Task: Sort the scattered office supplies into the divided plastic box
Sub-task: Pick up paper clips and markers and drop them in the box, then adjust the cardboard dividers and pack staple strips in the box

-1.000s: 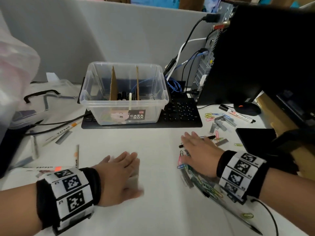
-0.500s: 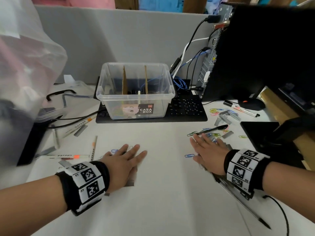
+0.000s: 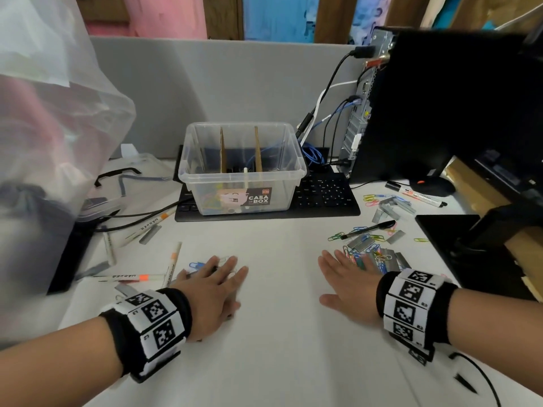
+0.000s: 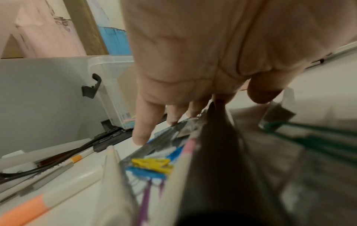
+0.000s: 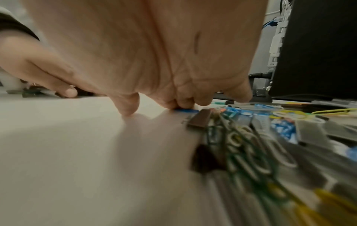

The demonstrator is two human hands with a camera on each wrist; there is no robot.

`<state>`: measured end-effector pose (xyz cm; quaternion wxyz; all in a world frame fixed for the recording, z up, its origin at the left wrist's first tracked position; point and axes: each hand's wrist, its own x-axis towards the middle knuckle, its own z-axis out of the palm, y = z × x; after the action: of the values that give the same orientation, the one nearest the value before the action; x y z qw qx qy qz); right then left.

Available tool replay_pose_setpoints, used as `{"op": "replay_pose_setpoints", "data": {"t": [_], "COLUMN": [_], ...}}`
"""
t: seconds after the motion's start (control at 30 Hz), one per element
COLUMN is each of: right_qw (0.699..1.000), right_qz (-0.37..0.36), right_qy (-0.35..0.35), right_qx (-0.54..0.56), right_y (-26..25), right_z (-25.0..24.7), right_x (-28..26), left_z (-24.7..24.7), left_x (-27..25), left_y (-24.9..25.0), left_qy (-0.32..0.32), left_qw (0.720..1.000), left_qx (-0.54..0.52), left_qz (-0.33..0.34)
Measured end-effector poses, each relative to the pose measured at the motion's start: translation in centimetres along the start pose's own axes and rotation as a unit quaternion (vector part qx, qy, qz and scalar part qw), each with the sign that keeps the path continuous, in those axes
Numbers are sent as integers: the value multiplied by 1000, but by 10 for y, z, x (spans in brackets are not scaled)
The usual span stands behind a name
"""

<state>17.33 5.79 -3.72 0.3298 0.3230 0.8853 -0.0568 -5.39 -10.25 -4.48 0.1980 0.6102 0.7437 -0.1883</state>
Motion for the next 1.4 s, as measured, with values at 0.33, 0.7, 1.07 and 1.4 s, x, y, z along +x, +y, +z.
{"op": "replay_pose_setpoints", "data": {"t": [0.33,0.7,1.07,1.4], "right_qw": [960,869,902,934], "right_qz": [-16,-100,-28,-3], "right_qy": [223,453,414,346], "right_qx": [168,173,121,83], "right_y": [18,35,28,16], "right_z": [-78,-153,-196,-209], "right_x": [12,46,83,73], "left_z": [-22,-32,-24,5], "left_x": [15,16,0,6], "left_y": [-2,-22,0,-17], "left_qy": [8,8,1,14], "left_qw": [998,993,1000,997], "left_qx": [-43,-12,5,67], "left_qz": [-37,-120,-1,-32]}}
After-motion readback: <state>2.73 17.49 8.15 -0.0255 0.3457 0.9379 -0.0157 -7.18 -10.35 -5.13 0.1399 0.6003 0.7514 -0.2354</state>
